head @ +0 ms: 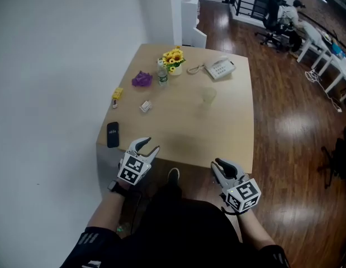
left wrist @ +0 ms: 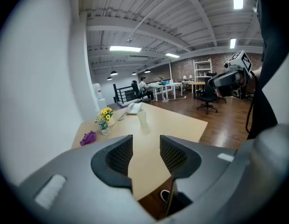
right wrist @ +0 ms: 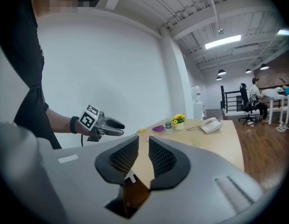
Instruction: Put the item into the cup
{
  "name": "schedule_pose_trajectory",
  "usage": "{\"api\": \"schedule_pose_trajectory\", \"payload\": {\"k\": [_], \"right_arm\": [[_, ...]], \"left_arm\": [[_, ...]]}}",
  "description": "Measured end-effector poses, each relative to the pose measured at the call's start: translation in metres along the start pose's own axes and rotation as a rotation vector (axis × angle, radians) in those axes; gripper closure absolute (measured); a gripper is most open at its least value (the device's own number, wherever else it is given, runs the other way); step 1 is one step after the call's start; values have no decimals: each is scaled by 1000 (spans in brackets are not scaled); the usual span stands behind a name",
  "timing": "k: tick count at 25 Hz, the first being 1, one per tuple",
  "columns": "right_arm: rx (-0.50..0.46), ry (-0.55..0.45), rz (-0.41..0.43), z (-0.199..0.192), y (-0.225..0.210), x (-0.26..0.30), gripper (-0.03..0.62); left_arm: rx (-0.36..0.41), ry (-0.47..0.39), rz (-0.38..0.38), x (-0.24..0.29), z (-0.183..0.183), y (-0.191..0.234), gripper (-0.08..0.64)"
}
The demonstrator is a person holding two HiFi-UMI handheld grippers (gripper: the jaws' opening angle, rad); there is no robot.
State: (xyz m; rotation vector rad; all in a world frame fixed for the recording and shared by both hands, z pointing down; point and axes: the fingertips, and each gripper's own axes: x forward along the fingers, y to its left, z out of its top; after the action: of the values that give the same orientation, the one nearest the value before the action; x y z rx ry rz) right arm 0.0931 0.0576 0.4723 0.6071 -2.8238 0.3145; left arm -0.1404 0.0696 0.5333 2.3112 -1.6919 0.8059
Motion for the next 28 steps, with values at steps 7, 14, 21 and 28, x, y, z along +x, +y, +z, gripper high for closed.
{"api": "schedule_pose_trajectory", "payload": {"k": [7,14,21,28], "right_arm": [[3,48,1,16,-33,70,514],[110,116,-17,17,-70,153,514],[174,131,-3,38,-89,230,514],[173,153,40,41,-85,267,514]], "left_arm": [[59,161,79,78,-44,93,391],[137,330,112,164,-102,176,397],[197,455,87,227,-158,215,405],[200,538,64,256,-197,223,411]]}}
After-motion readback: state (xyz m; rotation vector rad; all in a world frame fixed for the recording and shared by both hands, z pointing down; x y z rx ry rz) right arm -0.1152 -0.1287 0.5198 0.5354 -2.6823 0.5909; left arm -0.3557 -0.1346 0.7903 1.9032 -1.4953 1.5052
